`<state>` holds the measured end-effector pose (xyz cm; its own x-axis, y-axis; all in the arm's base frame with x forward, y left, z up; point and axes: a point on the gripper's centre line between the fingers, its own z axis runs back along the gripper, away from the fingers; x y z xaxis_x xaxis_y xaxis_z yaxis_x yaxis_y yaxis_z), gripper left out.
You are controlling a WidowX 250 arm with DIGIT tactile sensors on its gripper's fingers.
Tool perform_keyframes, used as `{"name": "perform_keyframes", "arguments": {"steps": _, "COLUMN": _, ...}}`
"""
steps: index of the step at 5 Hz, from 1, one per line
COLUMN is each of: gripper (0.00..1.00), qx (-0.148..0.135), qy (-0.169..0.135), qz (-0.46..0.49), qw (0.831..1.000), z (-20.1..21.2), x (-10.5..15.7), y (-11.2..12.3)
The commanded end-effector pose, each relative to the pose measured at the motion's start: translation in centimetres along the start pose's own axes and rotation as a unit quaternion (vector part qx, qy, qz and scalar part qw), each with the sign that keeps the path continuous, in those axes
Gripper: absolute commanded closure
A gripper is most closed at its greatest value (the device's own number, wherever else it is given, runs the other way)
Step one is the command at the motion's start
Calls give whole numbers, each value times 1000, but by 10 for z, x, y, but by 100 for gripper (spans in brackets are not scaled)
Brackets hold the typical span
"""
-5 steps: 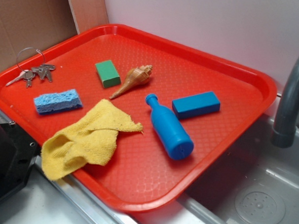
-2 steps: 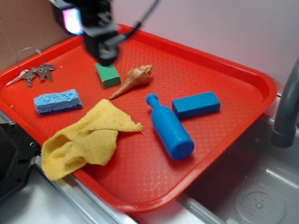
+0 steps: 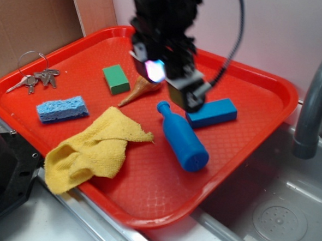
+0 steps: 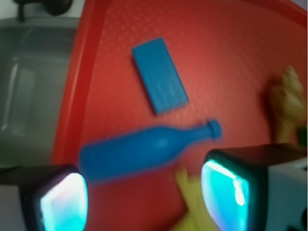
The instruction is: Grab the blue block.
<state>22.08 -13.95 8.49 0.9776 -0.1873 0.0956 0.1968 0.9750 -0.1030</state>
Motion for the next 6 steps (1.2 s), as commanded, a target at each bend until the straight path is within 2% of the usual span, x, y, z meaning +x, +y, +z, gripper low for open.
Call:
{"name": "perform_keyframes", "arguments": {"steps": 1, "gripper": 0, "qx": 19, "qy": -27, "qz": 10, "qw": 999, "z": -20, "x": 52, "y": 3}}
{"name": "perform_keyframes", "arguments": {"steps": 2, "gripper": 0, "qx": 16, "qy": -23, "qz": -16, "qw": 999, "z": -32, "x": 65, "y": 8}}
{"name": "perform_keyframes", "arguments": {"steps": 3, "gripper": 0, "qx": 33, "qy": -15, "qz": -42, "qw": 998, "z": -46, "x": 70, "y": 12}}
{"name": "perform_keyframes", "arguments": {"steps": 4, "gripper": 100, "qx": 41, "qy": -5, "qz": -74, "qw": 996, "z": -48, "x": 57, "y": 14}}
{"name": "perform_keyframes", "arguments": {"steps": 5, "gripper": 100, "qx": 42, "qy": 31, "qz": -102, "qw": 993, "z": -34, "x": 43, "y": 18}}
{"name": "perform_keyframes", "arguments": {"steps": 6, "gripper": 100, "qx": 46, "qy": 17, "qz": -97, "qw": 994, "z": 18, "x": 31, "y": 24}}
